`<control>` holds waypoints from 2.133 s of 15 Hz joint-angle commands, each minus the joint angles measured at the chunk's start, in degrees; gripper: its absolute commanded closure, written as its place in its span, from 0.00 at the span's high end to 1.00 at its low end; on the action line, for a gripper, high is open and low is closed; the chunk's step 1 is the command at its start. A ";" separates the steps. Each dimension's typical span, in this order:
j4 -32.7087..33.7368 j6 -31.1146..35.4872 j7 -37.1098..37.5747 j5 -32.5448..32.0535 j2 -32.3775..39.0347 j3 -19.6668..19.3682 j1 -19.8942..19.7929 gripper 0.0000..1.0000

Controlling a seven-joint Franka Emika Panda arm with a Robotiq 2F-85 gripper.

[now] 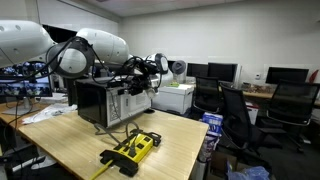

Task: Plug the power cable inside the extension cord

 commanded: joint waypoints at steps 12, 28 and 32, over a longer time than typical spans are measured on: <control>-4.32 0.10 2.08 0.11 -3.99 0.61 1.24 1.00; -29.34 -0.03 -0.61 4.67 -14.17 -5.02 3.02 1.00; -30.34 -0.07 1.78 7.25 -18.52 -7.44 4.00 1.00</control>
